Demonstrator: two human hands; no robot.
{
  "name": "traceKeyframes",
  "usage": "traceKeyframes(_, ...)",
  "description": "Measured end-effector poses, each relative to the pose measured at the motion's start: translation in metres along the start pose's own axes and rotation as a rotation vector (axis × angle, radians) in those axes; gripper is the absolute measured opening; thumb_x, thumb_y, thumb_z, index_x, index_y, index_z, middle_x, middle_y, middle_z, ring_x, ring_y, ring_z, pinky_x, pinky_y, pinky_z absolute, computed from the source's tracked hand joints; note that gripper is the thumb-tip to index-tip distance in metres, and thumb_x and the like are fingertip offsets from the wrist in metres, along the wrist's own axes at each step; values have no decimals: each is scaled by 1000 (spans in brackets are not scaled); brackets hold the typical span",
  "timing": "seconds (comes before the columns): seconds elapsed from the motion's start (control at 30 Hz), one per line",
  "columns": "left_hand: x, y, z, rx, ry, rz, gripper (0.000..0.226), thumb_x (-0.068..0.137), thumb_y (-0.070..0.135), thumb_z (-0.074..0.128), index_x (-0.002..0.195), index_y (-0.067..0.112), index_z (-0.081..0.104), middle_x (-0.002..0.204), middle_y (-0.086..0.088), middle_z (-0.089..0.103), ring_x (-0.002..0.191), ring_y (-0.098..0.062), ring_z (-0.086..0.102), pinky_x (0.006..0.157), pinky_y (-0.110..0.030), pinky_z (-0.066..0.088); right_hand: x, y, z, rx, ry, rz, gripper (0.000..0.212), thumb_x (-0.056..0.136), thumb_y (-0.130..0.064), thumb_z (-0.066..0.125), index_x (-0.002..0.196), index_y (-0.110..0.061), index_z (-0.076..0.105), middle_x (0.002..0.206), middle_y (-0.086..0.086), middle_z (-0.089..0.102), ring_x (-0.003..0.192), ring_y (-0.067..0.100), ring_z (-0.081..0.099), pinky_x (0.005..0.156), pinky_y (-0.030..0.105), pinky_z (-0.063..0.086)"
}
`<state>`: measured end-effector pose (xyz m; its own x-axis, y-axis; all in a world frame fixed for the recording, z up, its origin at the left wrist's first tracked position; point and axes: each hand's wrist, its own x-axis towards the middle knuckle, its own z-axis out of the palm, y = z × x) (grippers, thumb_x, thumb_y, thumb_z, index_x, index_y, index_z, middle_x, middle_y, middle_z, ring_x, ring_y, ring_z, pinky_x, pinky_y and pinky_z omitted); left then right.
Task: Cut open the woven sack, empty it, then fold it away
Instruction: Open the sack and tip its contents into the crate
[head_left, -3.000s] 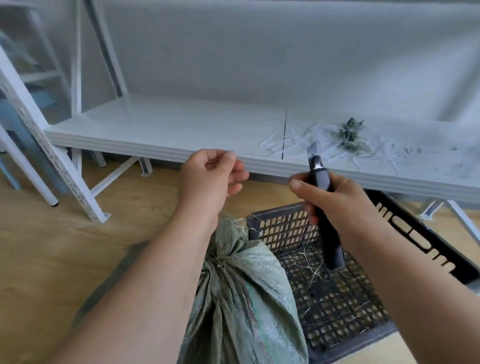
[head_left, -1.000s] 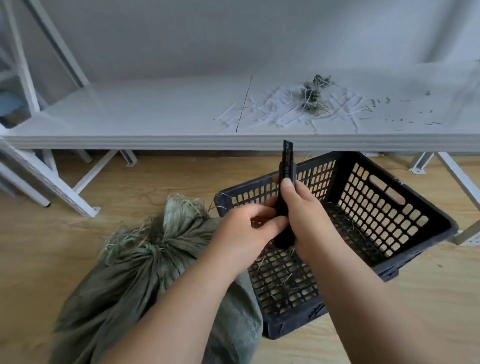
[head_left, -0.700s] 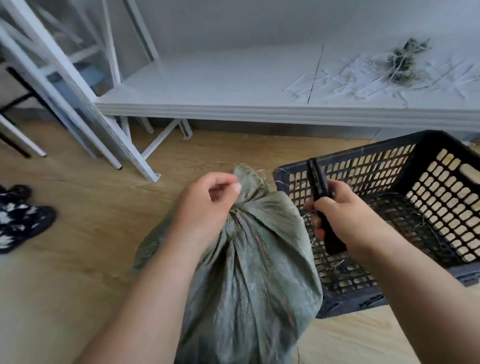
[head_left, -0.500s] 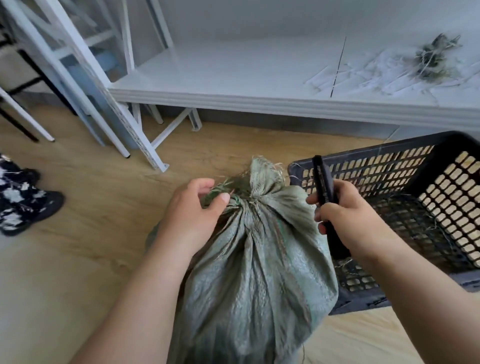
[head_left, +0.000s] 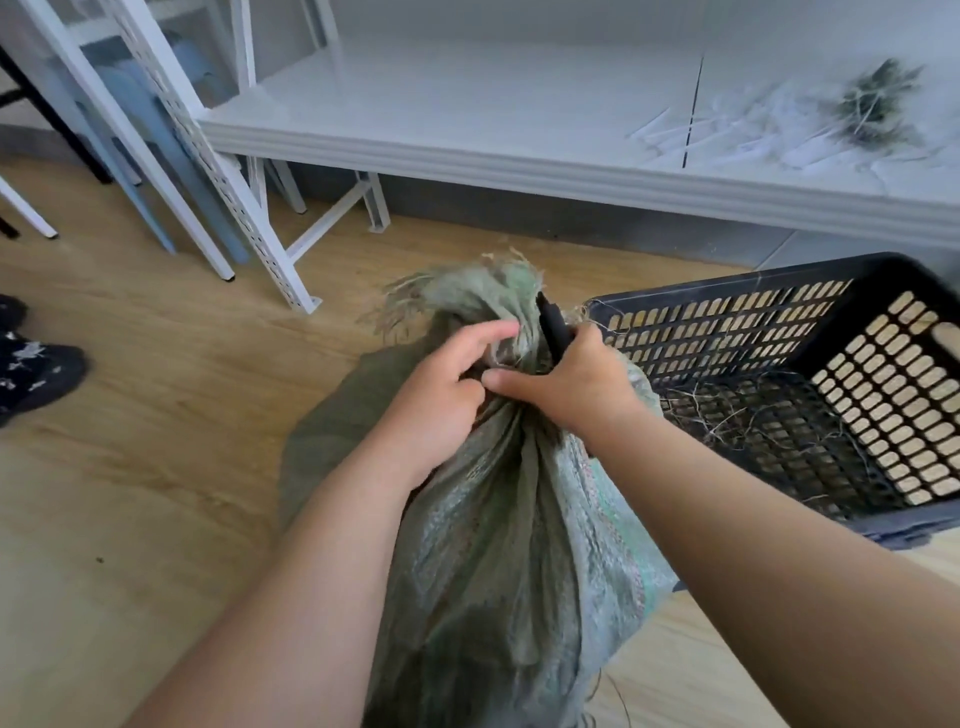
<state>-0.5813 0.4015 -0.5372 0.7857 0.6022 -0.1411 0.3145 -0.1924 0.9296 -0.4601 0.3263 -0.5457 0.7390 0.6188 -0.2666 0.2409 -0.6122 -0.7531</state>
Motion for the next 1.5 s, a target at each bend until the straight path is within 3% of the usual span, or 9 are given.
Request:
traceKeyframes(0.13, -3, 14, 1, -287, 77, 165, 60, 87, -14, 32, 125, 26, 54, 127, 14, 61, 124, 4, 50, 105, -20, 36, 4, 7, -11, 717, 76, 157, 71, 48, -37, 92, 108, -14, 62, 101, 5, 72, 86, 25, 71, 78, 47, 59)
traceKeyframes(0.33, -1, 9, 9, 128, -9, 68, 51, 88, 38, 64, 133, 41, 43, 133, 27, 50, 126, 6, 43, 108, -28, 30, 24, 74, -54, 1282, 416, 598, 59, 66, -26, 83, 115, -11, 54, 99, 11, 68, 77, 32, 70, 71, 57, 56)
traceKeyframes(0.43, 0, 0, 38, 300, -161, -6, 78, 78, 48, 72, 142, 44, 28, 148, 21, 35, 135, -4, 33, 103, -26, 24, 22, 113, -66, 1202, 422, 776, 24, 87, -25, 69, 81, -5, 57, 66, 10, 62, 57, 21, 58, 60, 36, 55)
traceKeyframes(0.5, 4, -7, 63, 425, -215, 65, 90, 76, 47, 75, 147, 44, 19, 155, 15, 25, 140, -9, 27, 108, -28, 24, 11, 119, -72, 1157, 313, 837, 30, 99, -21, 52, 74, -4, 52, 64, 12, 54, 59, 25, 50, 85, 37, 53)
traceKeyframes(0.63, 20, -18, 111, 761, -339, 138, 96, 80, 48, 70, 151, 41, 6, 161, 13, 5, 147, -21, 15, 118, -44, 22, -1, 126, -87, 1153, 244, 717, 35, 101, -15, 41, 135, -6, 46, 85, 7, 48, 72, 23, 49, 112, 36, 29)
traceKeyframes(0.83, 39, -14, 135, 939, -241, 105, 73, 90, 1, 45, 148, 40, 26, 160, 10, 17, 143, -27, 19, 114, -43, 31, 9, 130, -121, 1038, 615, 598, 21, 94, -13, 49, 114, -9, 52, 75, 1, 45, 58, 11, 45, 47, 20, 43)
traceKeyframes(1.17, 41, -17, 105, 597, -361, 64, 54, 87, 39, 66, 137, 34, 49, 142, 8, 49, 130, -20, 43, 109, -37, 36, 15, 110, -53, 79, -45, 284, 23, 96, -22, 52, 116, -10, 49, 100, 11, 63, 63, 17, 60, 50, 25, 51)
traceKeyframes(1.33, 27, -55, 34, 474, 120, -154, 51, 87, 29, 67, 135, 29, 50, 137, 1, 54, 128, -18, 48, 106, -33, 36, 25, 112, -63, 260, -110, 377, 24, 96, -14, 54, 118, -5, 50, 74, 10, 60, 53, 18, 58, 52, 31, 53)
traceKeyframes(1.5, 24, -74, 25, 417, 72, -207, 68, 87, 25, 68, 146, 30, 33, 147, 3, 44, 134, -19, 42, 110, -35, 32, 16, 96, -110, -125, -138, 254, 35, 91, -30, 63, 112, -5, 51, 73, 10, 64, 56, 17, 57, 54, 28, 49)
